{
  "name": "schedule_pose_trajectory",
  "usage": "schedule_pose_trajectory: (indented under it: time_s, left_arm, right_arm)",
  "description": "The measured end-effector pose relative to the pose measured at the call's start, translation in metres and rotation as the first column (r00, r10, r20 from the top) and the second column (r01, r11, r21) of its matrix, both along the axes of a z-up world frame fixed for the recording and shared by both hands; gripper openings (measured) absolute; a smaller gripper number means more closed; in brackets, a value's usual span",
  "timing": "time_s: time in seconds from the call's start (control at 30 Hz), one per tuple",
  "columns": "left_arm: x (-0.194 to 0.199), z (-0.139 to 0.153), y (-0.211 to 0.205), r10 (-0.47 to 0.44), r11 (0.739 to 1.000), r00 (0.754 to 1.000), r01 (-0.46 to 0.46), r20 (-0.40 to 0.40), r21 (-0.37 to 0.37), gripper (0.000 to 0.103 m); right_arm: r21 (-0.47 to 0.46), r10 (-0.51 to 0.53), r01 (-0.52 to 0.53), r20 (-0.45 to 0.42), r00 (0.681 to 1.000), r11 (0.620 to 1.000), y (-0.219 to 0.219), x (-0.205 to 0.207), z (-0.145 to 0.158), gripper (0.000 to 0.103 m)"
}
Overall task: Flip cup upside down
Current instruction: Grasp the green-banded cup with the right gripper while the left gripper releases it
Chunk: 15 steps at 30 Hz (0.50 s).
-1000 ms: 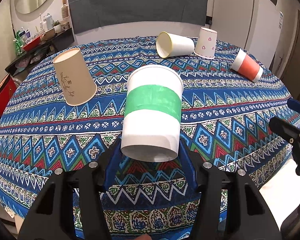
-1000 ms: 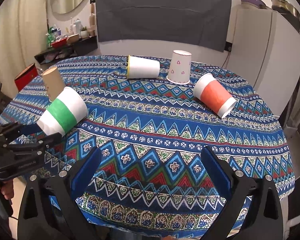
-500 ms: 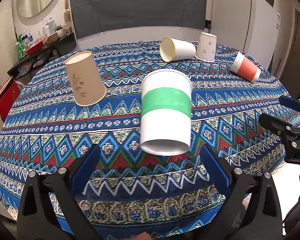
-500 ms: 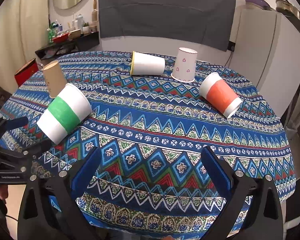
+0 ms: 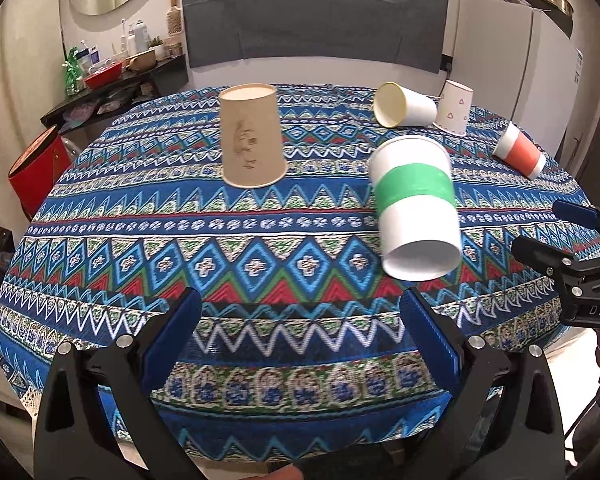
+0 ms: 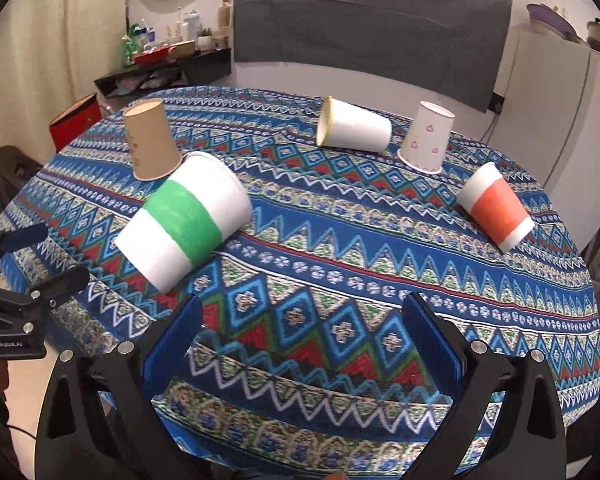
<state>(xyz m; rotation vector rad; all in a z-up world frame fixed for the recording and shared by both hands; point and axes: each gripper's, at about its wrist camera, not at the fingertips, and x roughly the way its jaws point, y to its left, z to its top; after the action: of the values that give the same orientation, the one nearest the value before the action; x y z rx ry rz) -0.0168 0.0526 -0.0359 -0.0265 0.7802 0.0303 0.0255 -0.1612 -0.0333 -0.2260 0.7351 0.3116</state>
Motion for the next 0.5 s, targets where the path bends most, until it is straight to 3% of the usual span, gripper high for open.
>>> schedule_pose_trajectory:
  time_s: [0.2, 0.5]
  left_arm:
    - [-0.007, -0.005, 0.026, 0.005, 1.000, 1.000, -0.005, -0.001, -0.020, 0.097]
    - [-0.019, -0.008, 0.066, 0.008, 1.000, 1.000, -0.008, 0.012, -0.010, 0.097]
  right_arm:
    - [0.054, 0.016, -0.016, -0.009, 1.000, 0.998, 0.025, -0.006, -0.003, 0.095]
    - [0.206, -0.022, 0.026, -0.020, 1.000, 0.978, 0.062, -0.013, -0.014, 0.095]
